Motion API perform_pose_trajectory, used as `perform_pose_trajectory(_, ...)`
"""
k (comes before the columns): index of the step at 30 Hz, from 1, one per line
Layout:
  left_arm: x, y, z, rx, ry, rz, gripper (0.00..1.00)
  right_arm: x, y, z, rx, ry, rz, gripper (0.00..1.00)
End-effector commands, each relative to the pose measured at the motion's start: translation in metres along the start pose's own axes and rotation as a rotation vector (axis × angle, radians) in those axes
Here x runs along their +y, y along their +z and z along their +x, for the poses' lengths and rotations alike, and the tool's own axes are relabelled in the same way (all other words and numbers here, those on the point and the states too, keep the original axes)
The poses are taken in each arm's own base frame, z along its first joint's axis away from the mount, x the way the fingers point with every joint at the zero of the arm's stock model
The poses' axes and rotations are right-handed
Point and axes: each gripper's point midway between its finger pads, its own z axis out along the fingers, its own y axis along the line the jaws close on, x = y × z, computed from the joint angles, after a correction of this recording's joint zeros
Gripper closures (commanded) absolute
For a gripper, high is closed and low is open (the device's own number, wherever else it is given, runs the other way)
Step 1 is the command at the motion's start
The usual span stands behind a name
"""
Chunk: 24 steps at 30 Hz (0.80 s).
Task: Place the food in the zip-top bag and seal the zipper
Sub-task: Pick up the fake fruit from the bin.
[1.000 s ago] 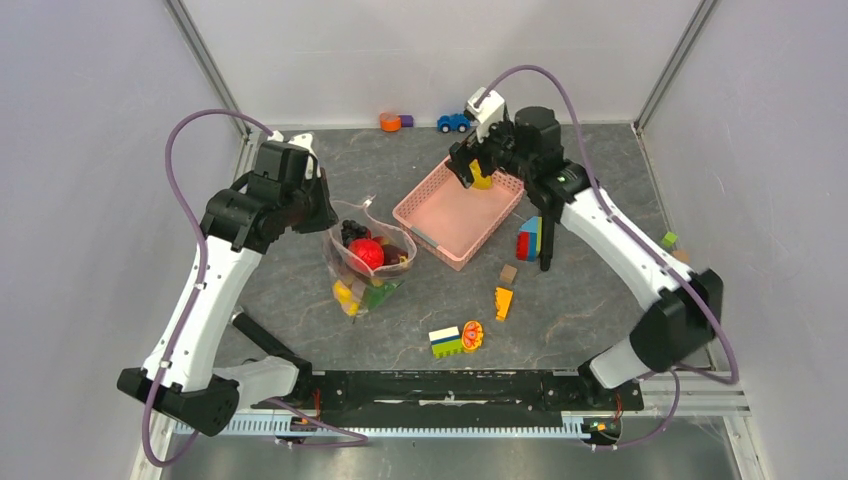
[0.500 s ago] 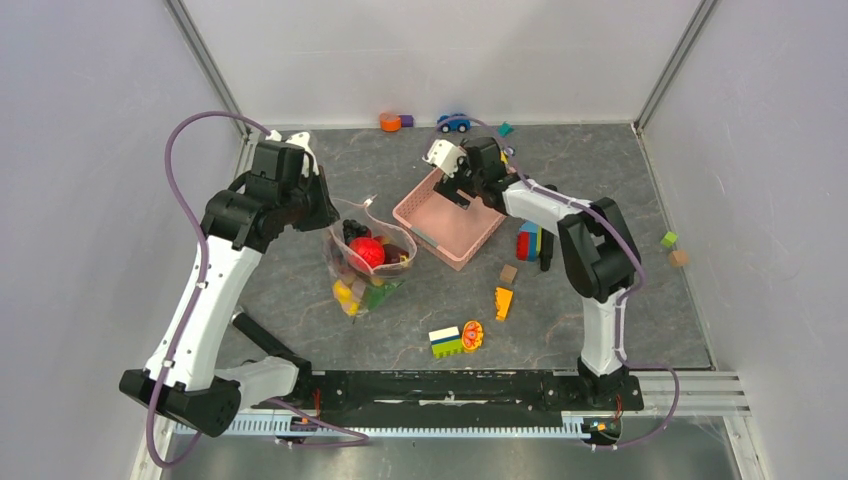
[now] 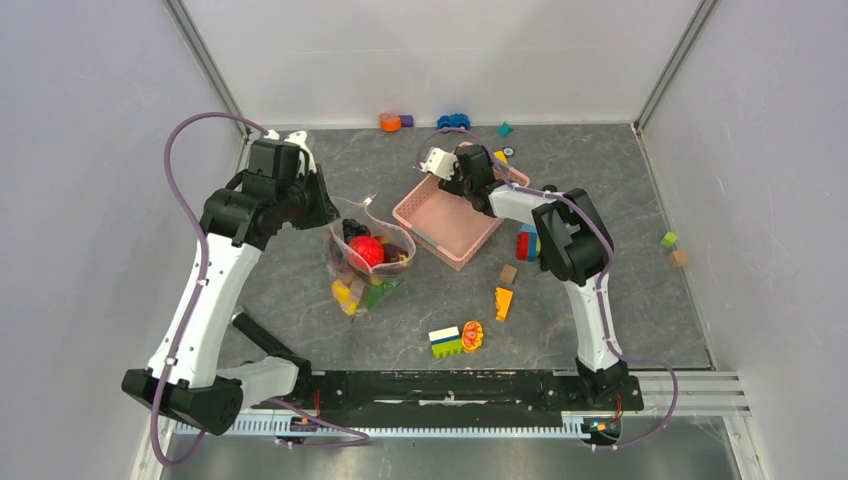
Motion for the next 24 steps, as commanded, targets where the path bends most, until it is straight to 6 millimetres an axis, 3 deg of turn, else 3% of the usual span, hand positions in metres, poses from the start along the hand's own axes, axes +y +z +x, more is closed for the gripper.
perform_pose_trajectory(1, -0.004, 0.004, -0.010, -0.035, -0.007, 0.024, 0.98, -0.009, 0.008, -0.001, 0.010, 0.013, 0.051, 0.37)
perform_pose_trajectory(6, -0.005, 0.005, -0.009, -0.033, -0.012, 0.037, 0.98, -0.020, -0.006, -0.011, -0.008, 0.067, 0.065, 0.66)
perform_pose_trajectory(10, -0.004, 0.004, -0.009, -0.035, -0.015, 0.041, 0.98, -0.043, -0.034, -0.031, -0.070, 0.134, 0.088, 0.71)
perform_pose_trajectory(14, -0.005, 0.002, -0.009, -0.037, -0.016, 0.048, 0.98, -0.073, -0.078, -0.058, -0.176, 0.228, 0.116, 0.73)
perform_pose_trajectory(19, -0.006, 0.001, -0.009, -0.039, -0.014, 0.055, 0.98, -0.093, -0.138, -0.087, -0.329, 0.356, 0.097, 0.75)
perform_pose_trajectory(24, -0.008, 0.000, -0.008, -0.039, -0.013, 0.067, 0.98, -0.089, -0.207, -0.129, -0.581, 0.436, -0.050, 0.74)
